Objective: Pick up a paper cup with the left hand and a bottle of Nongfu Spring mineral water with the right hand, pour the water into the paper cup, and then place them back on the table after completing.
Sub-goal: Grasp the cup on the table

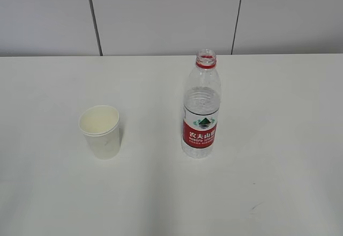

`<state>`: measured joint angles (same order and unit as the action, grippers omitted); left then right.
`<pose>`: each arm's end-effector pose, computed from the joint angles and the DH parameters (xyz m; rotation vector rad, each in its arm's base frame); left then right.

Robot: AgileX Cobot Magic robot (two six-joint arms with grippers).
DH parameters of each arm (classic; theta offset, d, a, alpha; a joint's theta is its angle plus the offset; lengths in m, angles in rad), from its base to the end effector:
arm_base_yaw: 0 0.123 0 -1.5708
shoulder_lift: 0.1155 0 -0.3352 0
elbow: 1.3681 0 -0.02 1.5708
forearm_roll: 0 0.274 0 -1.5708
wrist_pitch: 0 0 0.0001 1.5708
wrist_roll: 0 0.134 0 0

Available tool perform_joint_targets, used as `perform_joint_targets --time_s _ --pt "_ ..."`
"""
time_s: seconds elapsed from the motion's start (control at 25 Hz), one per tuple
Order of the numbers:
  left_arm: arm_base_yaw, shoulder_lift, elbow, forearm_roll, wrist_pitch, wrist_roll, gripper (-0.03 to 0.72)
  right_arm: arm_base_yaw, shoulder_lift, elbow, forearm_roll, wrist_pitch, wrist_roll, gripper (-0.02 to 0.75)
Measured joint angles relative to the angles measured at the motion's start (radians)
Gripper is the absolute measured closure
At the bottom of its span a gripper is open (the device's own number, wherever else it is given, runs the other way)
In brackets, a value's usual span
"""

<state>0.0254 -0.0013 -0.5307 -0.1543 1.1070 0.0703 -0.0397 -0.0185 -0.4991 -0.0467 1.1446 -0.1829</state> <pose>-0.0035 -0.0185 0.2748 0.0604 2.0503 -0.1253 -0.0050 -0.0055 0.2589 -0.1463 2.1103 -0.1893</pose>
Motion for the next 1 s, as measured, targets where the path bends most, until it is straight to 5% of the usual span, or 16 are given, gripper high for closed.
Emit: perform_joint_targets --time_s 1.0 --pt "0.000 0.000 0.000 0.000 0.000 0.000 0.188 0.000 0.000 -0.002 0.000 -0.007 0.000 0.150"
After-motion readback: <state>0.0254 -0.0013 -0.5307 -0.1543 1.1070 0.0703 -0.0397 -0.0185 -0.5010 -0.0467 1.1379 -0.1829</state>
